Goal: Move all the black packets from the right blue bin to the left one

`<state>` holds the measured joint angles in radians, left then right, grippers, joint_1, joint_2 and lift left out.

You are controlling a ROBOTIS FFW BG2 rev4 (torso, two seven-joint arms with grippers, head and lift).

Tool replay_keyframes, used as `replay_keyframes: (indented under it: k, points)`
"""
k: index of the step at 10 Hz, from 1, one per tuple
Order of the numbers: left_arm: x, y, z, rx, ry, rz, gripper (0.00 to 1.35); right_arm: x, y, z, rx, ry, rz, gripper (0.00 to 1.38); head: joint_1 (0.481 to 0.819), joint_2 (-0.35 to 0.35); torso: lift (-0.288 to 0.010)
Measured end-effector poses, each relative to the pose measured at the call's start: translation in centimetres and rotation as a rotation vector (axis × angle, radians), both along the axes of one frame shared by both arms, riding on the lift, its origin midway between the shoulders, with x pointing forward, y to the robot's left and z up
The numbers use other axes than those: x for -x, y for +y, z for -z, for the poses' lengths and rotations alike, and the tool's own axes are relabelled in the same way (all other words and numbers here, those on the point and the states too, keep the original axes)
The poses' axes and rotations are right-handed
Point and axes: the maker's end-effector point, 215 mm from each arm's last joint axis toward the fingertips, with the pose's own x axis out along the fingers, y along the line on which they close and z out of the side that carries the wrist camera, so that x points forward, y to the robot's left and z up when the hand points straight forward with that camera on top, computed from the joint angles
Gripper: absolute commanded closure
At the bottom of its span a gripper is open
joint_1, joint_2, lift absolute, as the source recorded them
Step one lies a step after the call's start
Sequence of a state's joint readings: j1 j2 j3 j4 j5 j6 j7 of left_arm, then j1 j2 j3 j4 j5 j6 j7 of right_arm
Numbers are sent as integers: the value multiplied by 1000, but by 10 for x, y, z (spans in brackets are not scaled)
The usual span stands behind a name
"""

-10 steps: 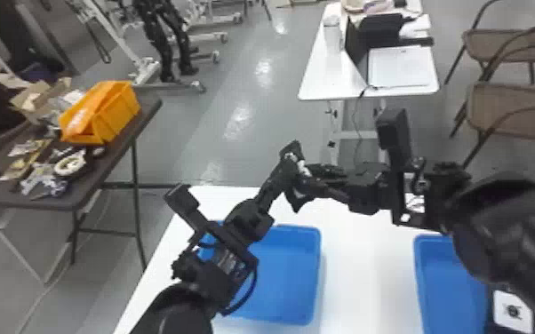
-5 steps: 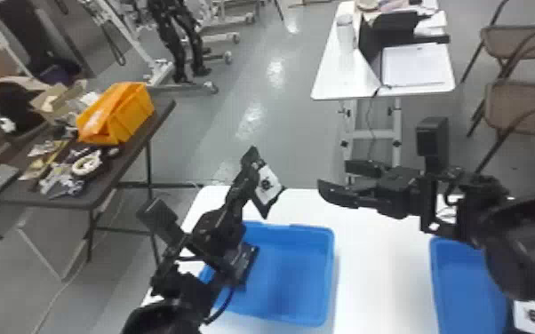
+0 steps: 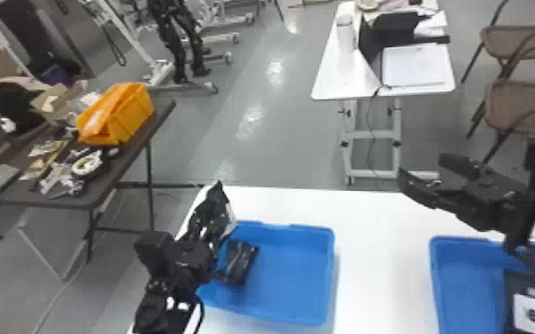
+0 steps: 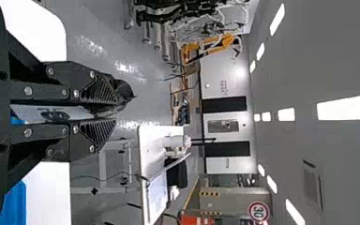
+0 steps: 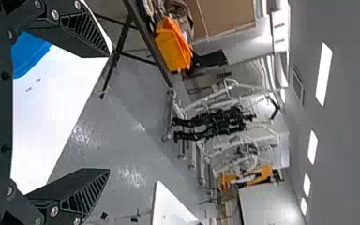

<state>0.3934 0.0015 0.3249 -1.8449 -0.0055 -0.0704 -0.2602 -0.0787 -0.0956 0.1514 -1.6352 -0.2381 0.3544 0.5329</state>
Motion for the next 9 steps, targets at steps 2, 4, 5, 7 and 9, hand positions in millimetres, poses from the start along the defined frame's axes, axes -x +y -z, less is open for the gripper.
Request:
replay_keyframes:
  k: [2, 4, 5, 7, 9]
  points:
    - [-7, -22, -3, -10, 8, 71, 156, 20, -49, -4, -51, 16, 88, 157, 695, 261, 0]
    - [-15, -41, -22, 43, -40, 102, 202, 46, -78, 21, -16, 90, 151, 157, 695, 218, 0]
    - [-16, -41, -37, 54, -87, 104, 205, 61, -100, 47, 47, 135, 225, 157, 695, 192, 0]
    - [-11, -33, -59, 32, -146, 94, 208, 95, -143, 102, 146, 228, 352, 159, 695, 164, 0]
    - [-10, -37, -63, 40, -161, 102, 208, 129, -184, 158, 207, 314, 521, 159, 695, 113, 0]
